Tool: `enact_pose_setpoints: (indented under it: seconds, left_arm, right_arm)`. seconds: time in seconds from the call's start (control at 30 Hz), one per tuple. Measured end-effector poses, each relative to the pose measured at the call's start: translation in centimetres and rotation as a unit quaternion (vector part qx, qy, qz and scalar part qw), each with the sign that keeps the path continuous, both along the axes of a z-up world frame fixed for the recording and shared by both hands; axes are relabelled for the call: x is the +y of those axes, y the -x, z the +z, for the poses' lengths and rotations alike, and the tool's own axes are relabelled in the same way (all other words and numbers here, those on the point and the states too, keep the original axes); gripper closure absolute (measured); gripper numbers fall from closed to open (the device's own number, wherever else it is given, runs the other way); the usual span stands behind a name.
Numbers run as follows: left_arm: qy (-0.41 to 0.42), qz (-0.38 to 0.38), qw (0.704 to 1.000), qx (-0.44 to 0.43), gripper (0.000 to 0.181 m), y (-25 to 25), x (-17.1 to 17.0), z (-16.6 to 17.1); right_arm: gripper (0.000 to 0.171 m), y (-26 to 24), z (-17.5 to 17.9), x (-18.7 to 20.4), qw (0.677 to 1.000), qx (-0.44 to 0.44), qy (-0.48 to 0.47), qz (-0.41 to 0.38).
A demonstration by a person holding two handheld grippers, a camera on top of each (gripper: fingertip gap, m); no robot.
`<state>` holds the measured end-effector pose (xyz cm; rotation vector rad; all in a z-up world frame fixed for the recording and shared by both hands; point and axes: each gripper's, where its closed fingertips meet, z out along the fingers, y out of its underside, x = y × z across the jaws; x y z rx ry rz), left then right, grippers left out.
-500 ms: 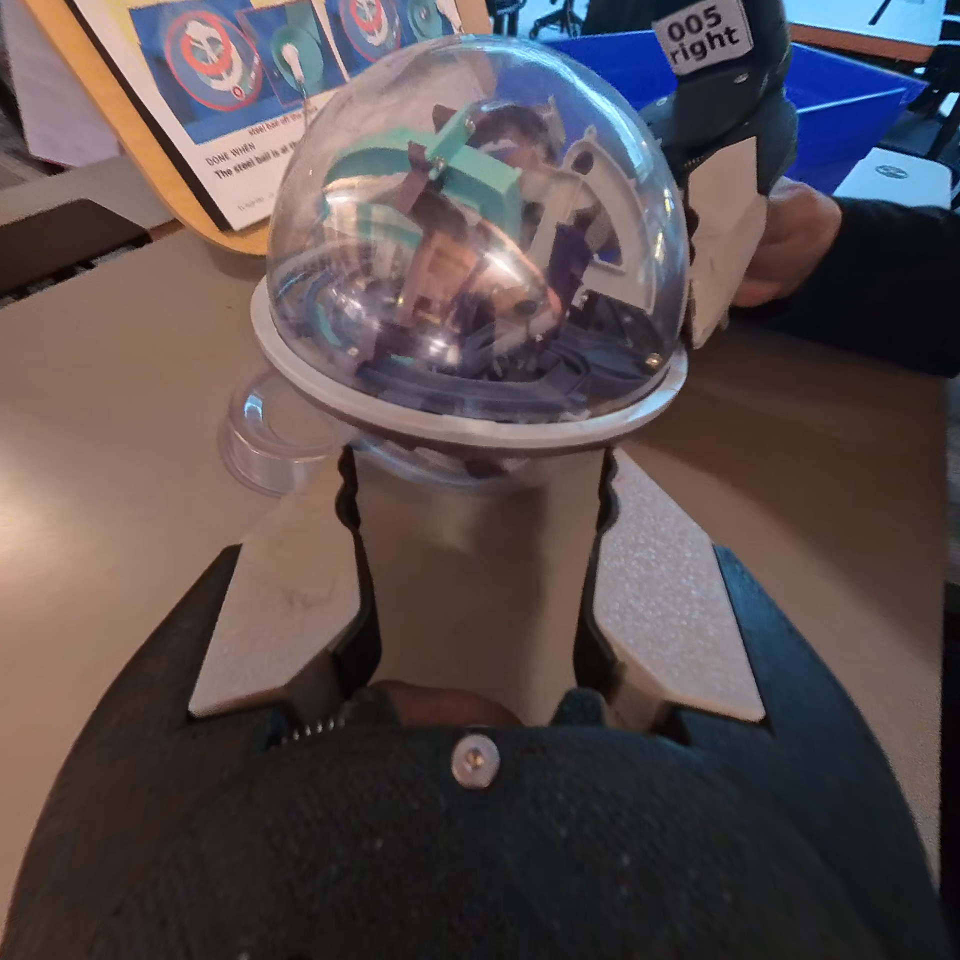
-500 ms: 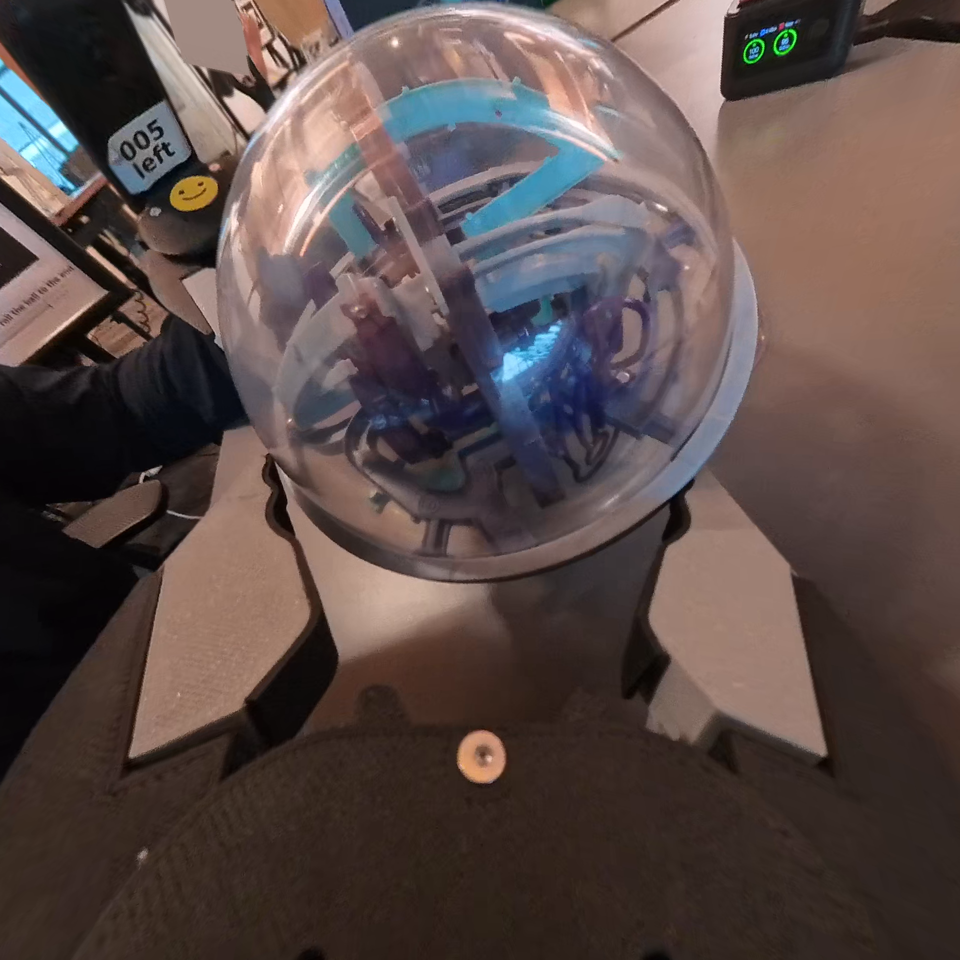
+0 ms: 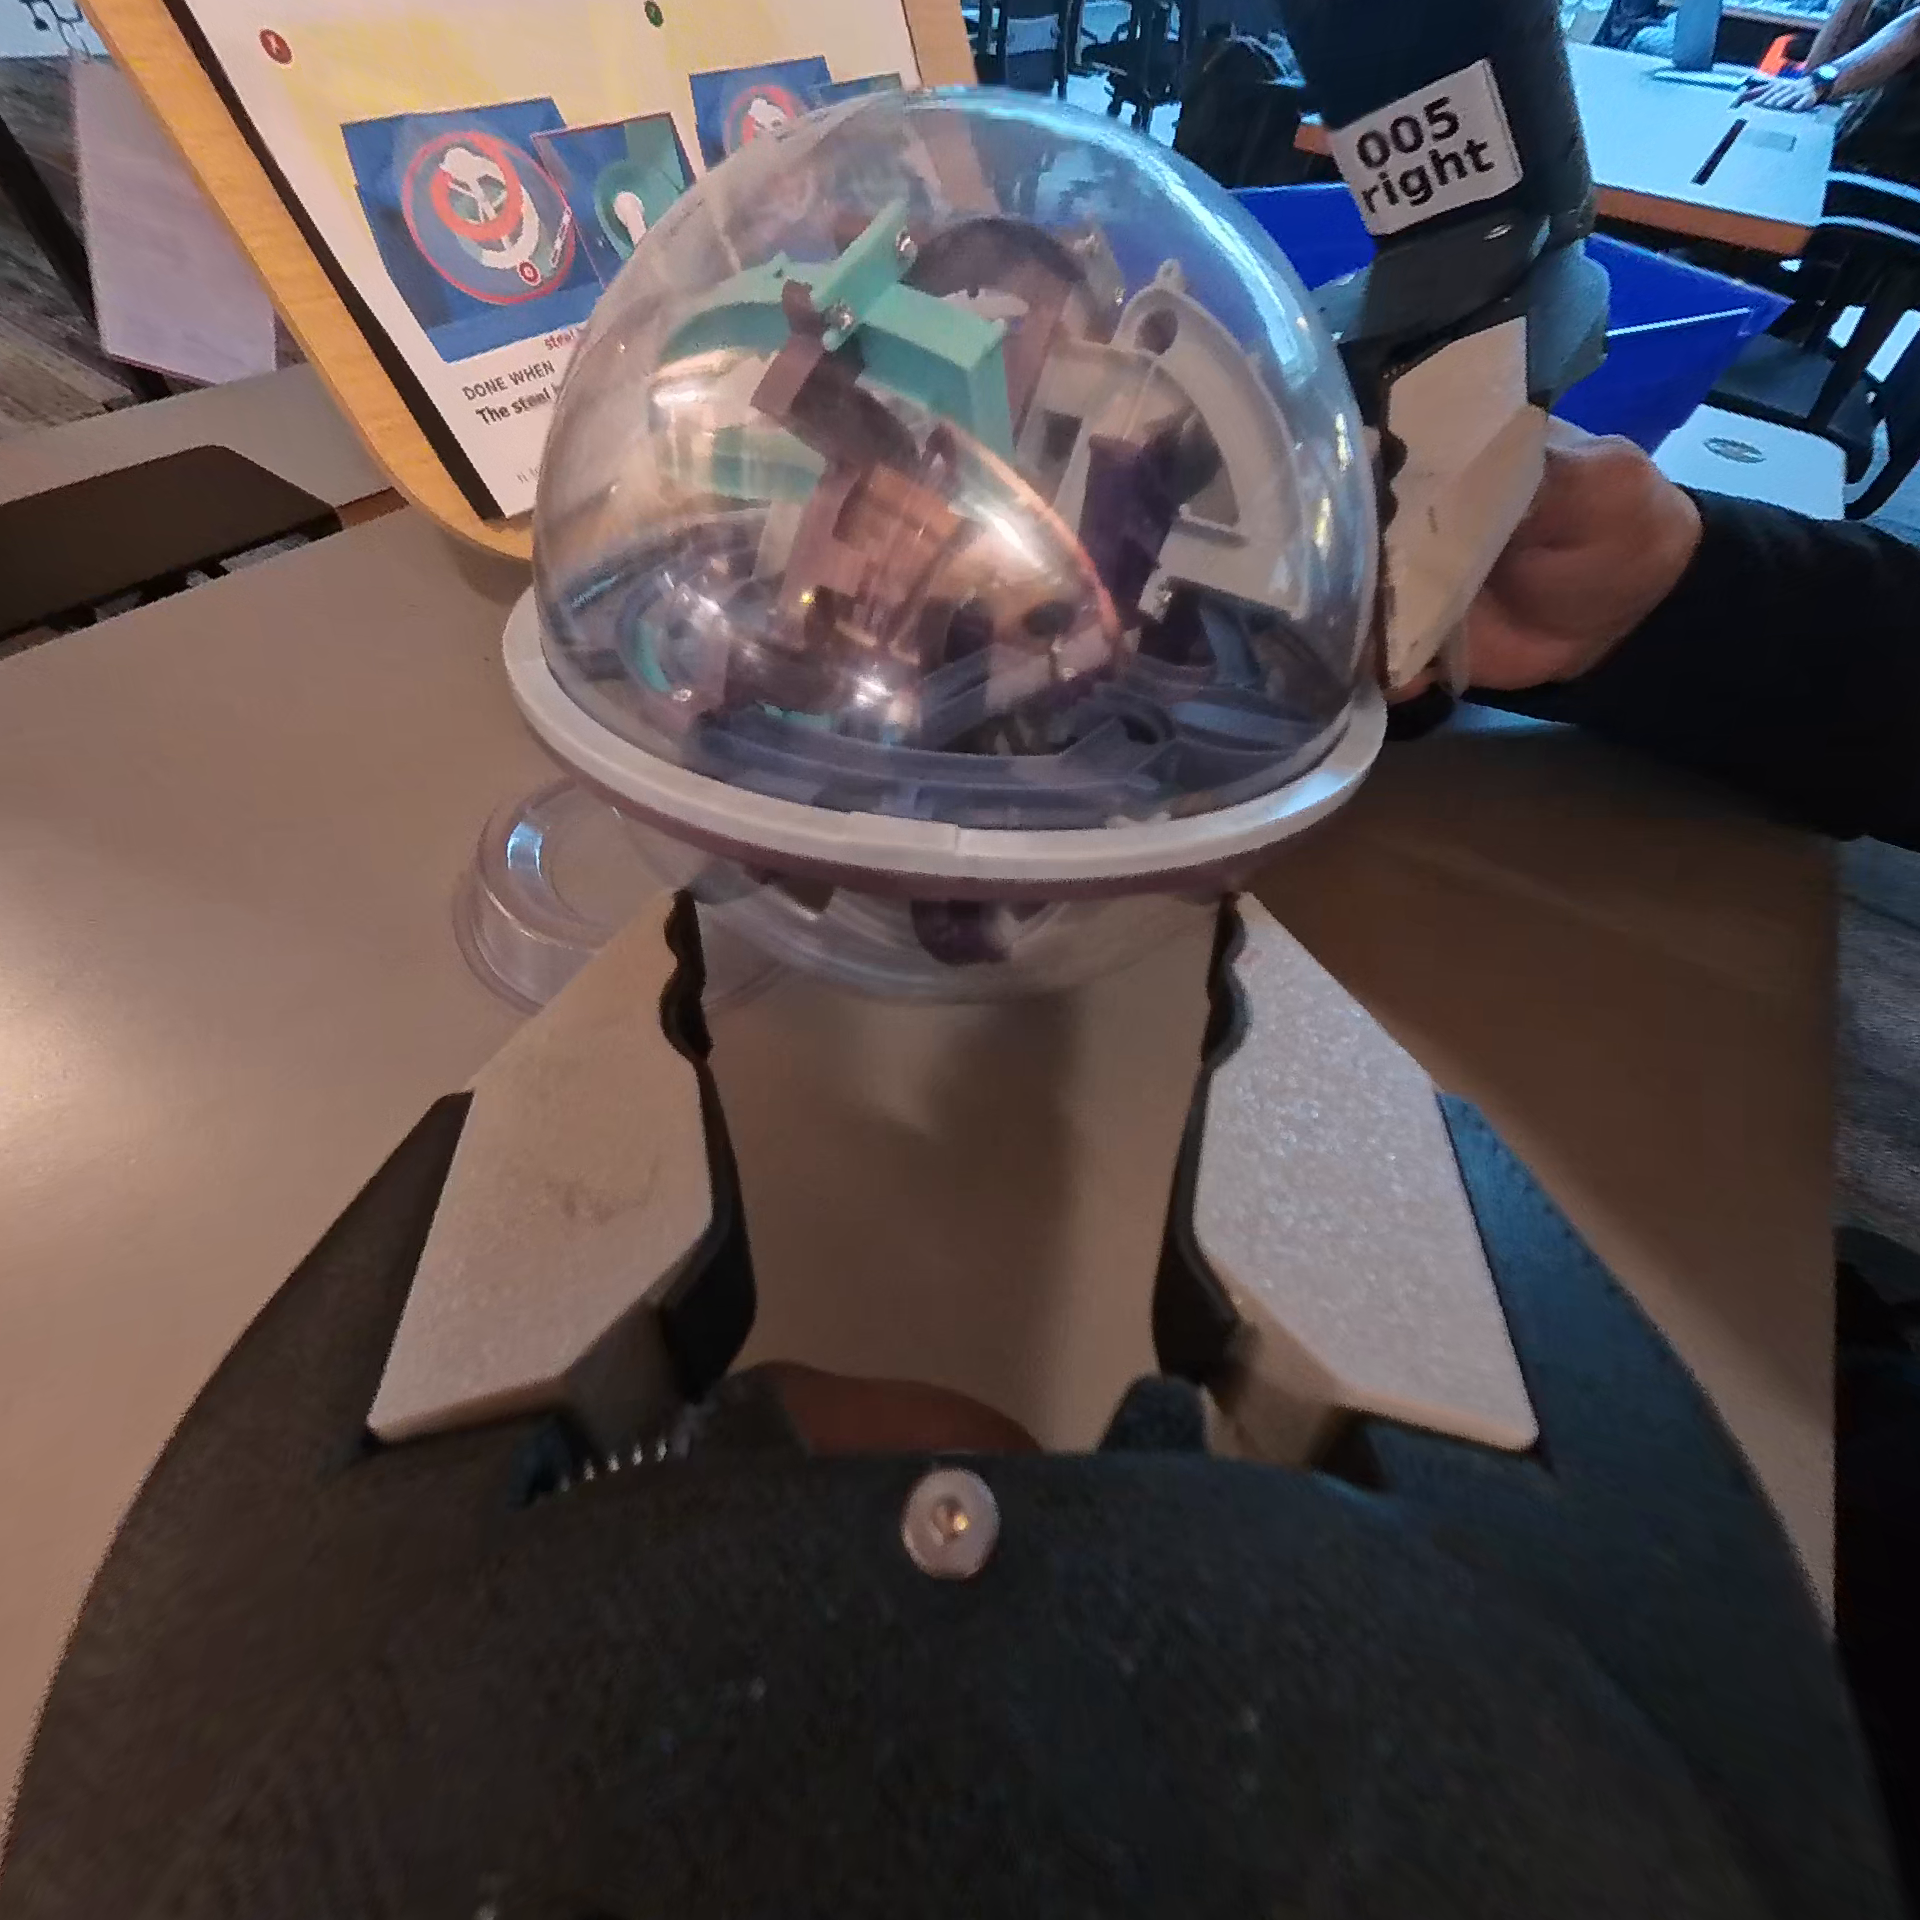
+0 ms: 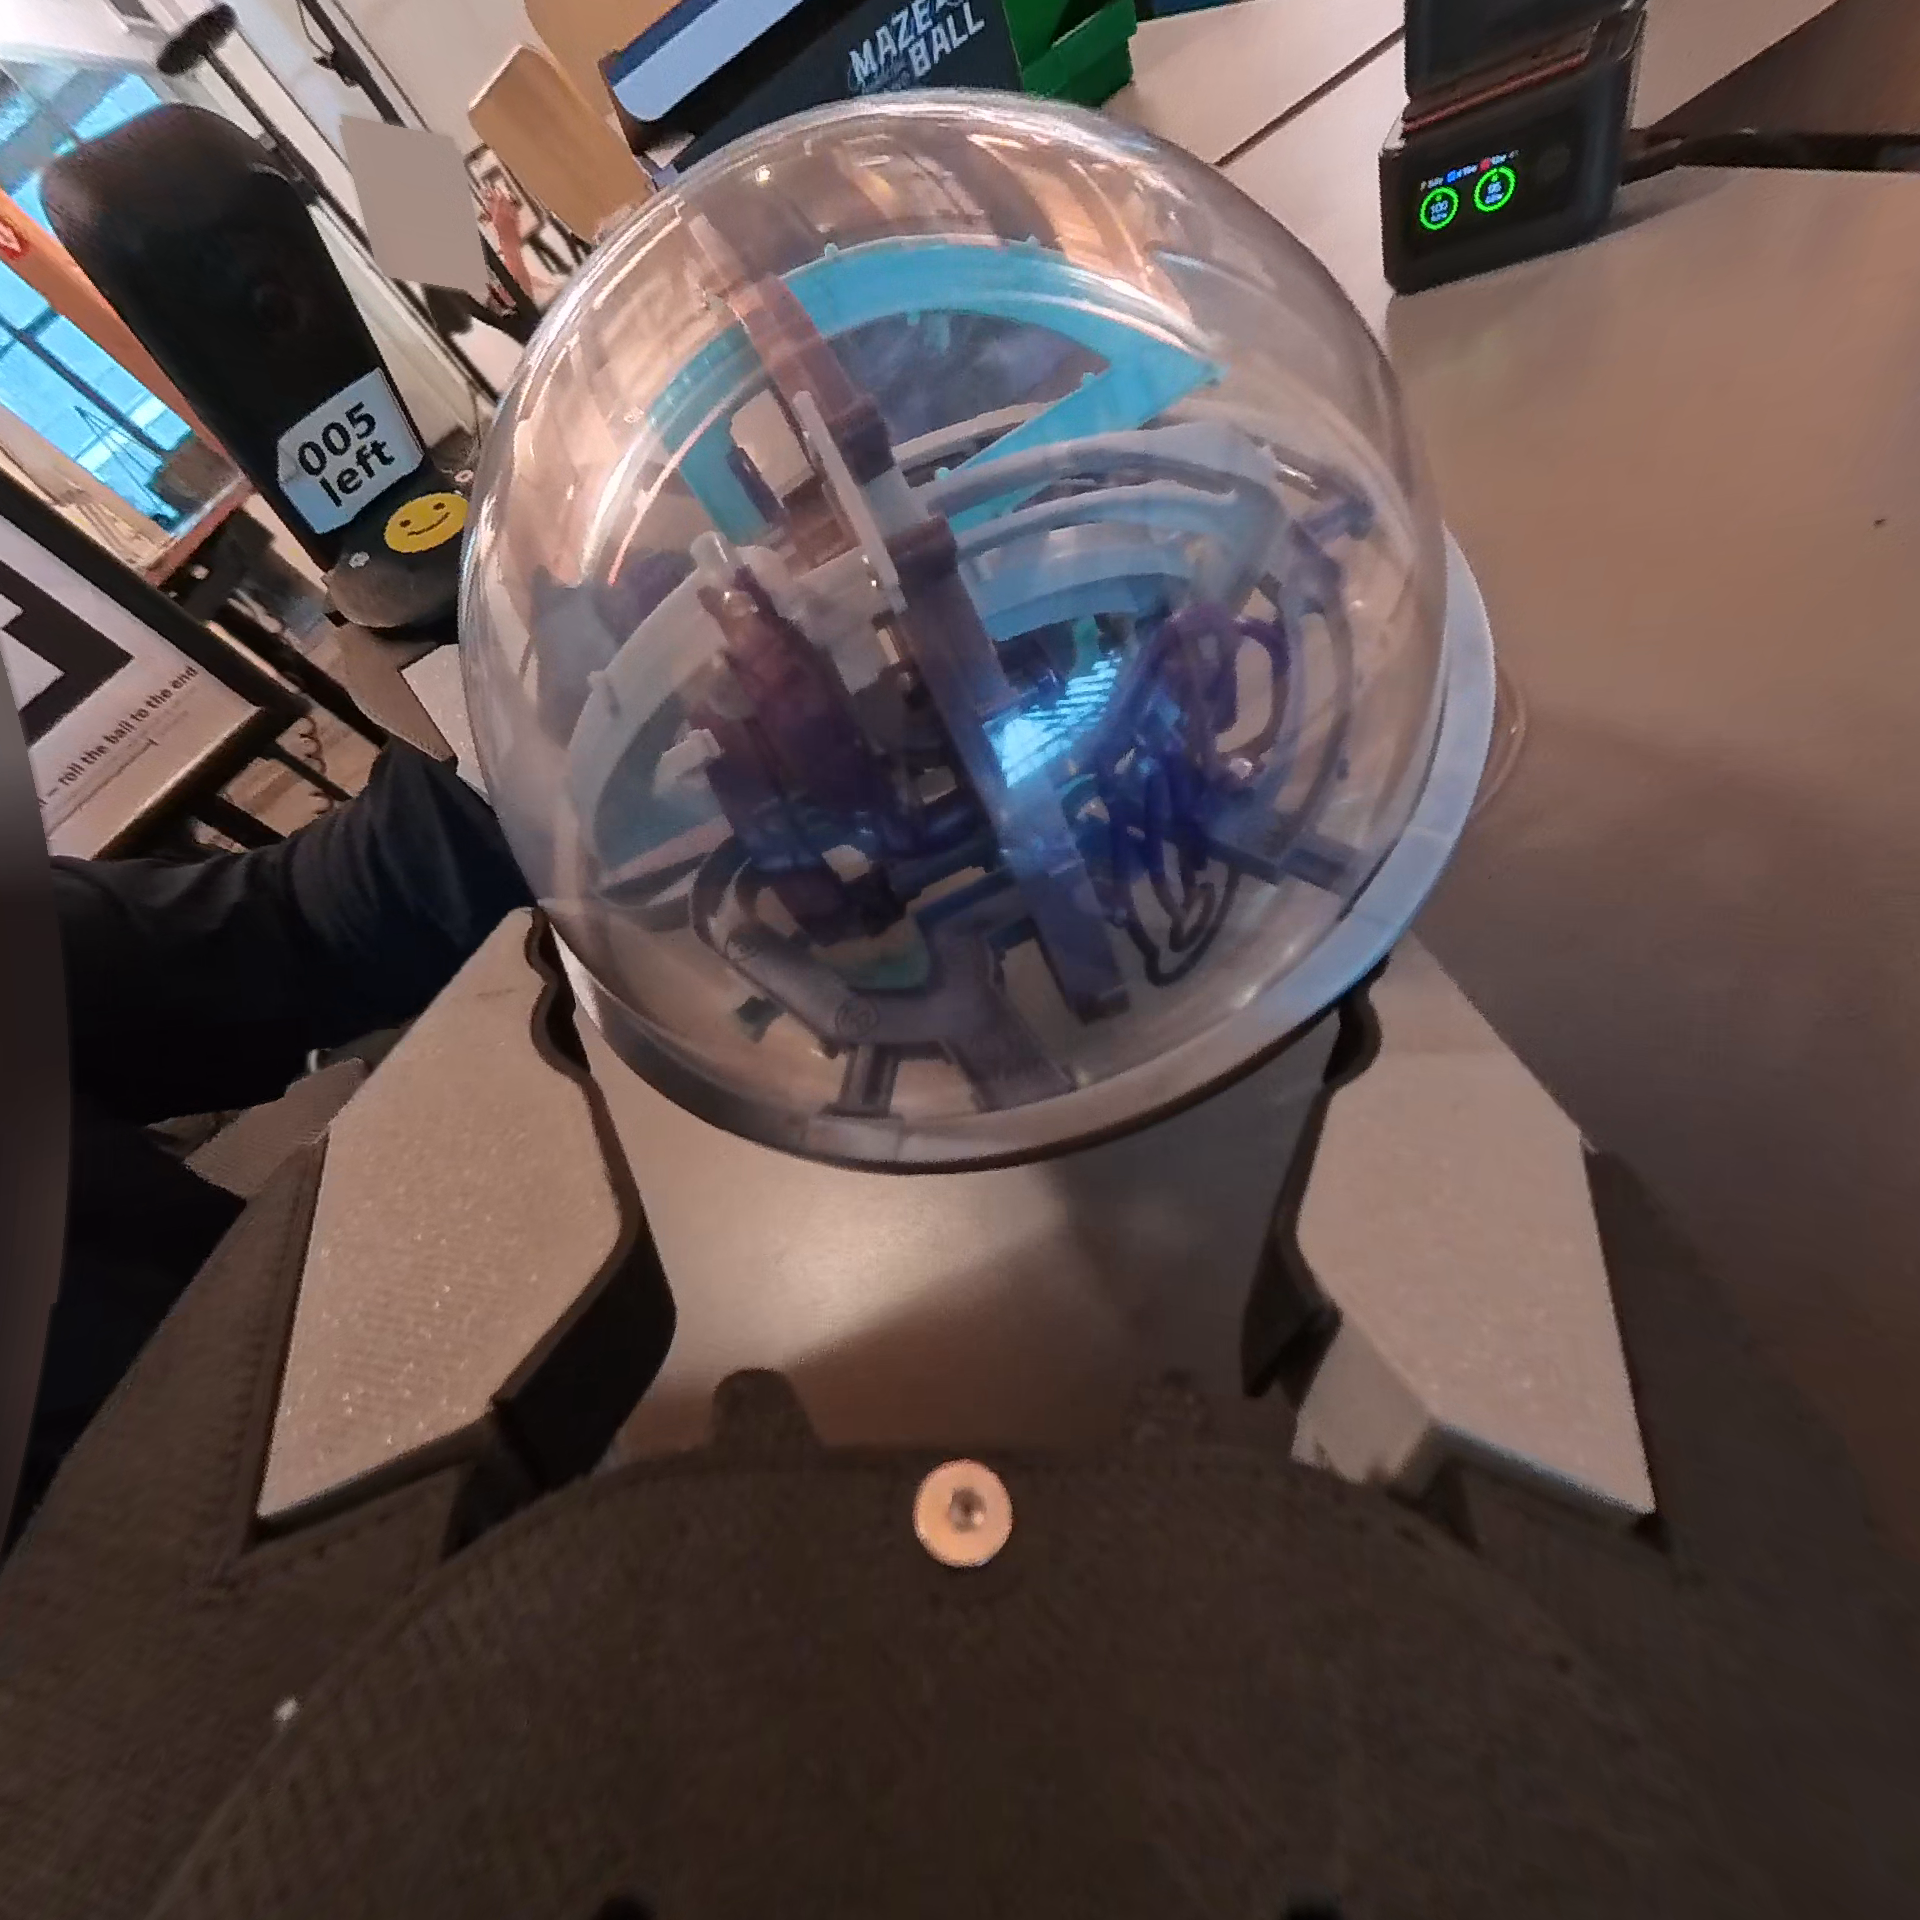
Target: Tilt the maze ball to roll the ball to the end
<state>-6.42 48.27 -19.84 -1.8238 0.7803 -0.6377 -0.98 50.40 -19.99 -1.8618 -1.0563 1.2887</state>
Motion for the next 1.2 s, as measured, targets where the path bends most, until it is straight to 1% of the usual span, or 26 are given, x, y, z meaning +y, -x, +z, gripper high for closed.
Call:
enact_pose_setpoints:
  seconds: [0.53, 0.83, 1.03, 1.2]
  left_arm:
    - [0.008, 0.000, 1.000, 0.002, 0.086, 0.1, 0.1, -0.3]
    - [-0.012, 0.003, 1.000, 0.014, 0.086, 0.0, 0.1, -0.2]
    - [-0.007, -0.001, 1.000, 0.029, 0.085, 0.3, 0.1, -0.8]
    - [0.002, -0.007, 1.000, 0.029, 0.085, 0.2, 0.1, -1.3]
  right_arm:
    - [0.029, 0.0, -0.6, 0.0, 1.000, -0.003, 0.025, 0.005]
    - [0.030, -0.1, -1.3, -0.2, 0.999, 0.002, 0.040, 0.029]
    - [0.030, 0.1, -1.8, -0.1, 0.999, -0.015, -0.009, 0.031]
    - [0.030, 0.2, -1.0, 0.3, 0.999, -0.009, -0.051, 0.008]
